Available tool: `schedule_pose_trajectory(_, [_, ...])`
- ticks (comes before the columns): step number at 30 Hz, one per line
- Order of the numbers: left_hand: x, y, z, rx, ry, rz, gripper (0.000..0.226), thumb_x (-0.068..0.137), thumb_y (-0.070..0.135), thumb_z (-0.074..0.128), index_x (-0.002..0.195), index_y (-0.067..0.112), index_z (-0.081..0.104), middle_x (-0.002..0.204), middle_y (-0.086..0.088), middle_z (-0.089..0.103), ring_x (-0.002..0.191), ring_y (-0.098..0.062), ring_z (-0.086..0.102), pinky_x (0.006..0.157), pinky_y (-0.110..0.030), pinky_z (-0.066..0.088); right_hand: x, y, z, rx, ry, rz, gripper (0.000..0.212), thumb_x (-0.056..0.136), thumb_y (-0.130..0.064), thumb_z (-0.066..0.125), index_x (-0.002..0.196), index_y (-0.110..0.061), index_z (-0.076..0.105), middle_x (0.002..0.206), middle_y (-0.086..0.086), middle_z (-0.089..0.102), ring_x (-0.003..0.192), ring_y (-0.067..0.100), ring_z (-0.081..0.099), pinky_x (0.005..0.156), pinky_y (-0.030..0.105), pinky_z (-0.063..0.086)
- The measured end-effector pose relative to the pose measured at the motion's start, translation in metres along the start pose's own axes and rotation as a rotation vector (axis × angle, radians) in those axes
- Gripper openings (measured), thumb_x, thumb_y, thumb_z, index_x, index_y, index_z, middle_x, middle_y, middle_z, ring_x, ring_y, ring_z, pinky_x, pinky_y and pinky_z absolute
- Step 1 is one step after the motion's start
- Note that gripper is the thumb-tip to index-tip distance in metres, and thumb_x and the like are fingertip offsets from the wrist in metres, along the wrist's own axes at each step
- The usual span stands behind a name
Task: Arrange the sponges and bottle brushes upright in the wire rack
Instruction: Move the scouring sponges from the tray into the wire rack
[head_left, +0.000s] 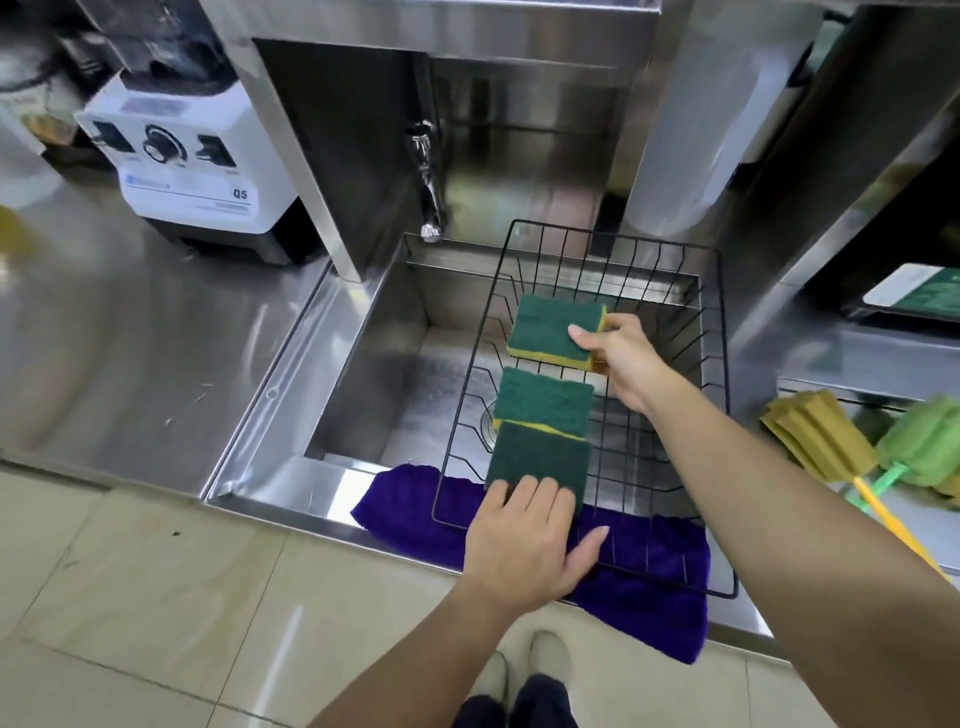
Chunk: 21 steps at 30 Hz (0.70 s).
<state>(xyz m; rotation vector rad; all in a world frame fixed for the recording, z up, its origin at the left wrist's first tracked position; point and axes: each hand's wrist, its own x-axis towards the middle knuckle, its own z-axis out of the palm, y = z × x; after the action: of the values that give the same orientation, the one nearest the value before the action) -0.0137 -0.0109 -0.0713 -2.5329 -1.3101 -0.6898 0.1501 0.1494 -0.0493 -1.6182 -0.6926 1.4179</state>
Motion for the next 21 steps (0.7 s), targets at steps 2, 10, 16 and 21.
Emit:
schedule_pose_trajectory(2, [0.000, 0.000, -0.001, 0.000, 0.001, 0.005, 0.044, 0.092, 0.046, 0.043, 0.074, 0.011, 0.063, 0.068, -0.003, 0.059, 0.061, -0.023, 0.052, 0.057, -0.032, 0.043, 0.003, 0.006, 0.006, -0.077, -0.019, 0.038, 0.039, 0.082, -0.010, 0.068, 0.113, -0.010, 0.044, 0.118, 0.011, 0.060, 0.102, 0.023, 0.059, 0.085, 0.035, 0.048])
schedule_pose_trajectory(10, [0.001, -0.001, -0.002, -0.009, -0.025, 0.002, 0.043, 0.092, 0.046, 0.044, 0.075, 0.011, 0.064, 0.069, -0.003, 0.060, 0.062, -0.023, 0.053, 0.057, -0.032, 0.044, 0.011, 0.012, 0.008, -0.400, 0.051, 0.017, 0.036, 0.084, -0.022, 0.065, 0.118, -0.009, 0.059, 0.125, 0.009, 0.062, 0.111, 0.025, 0.058, 0.099, 0.038, 0.045])
schedule_pose_trajectory(16, [0.002, -0.001, -0.004, -0.025, -0.046, -0.007, 0.044, 0.093, 0.045, 0.043, 0.073, 0.011, 0.062, 0.067, -0.003, 0.058, 0.061, -0.024, 0.051, 0.056, -0.033, 0.043, -0.003, 0.010, 0.008, -0.850, 0.231, -0.082, 0.060, 0.085, -0.043, 0.059, 0.129, -0.009, 0.039, 0.134, 0.016, 0.046, 0.122, 0.036, 0.047, 0.102, 0.047, 0.039])
schedule_pose_trajectory(21, [0.003, -0.001, -0.007, -0.035, -0.112, -0.020, 0.043, 0.093, 0.044, 0.042, 0.075, 0.010, 0.062, 0.068, -0.004, 0.059, 0.062, -0.025, 0.053, 0.056, -0.035, 0.045, -0.028, 0.003, -0.011, -0.881, 0.374, -0.222, 0.047, 0.089, -0.033, 0.054, 0.127, -0.008, 0.043, 0.131, 0.016, 0.044, 0.117, 0.036, 0.050, 0.093, 0.043, 0.044])
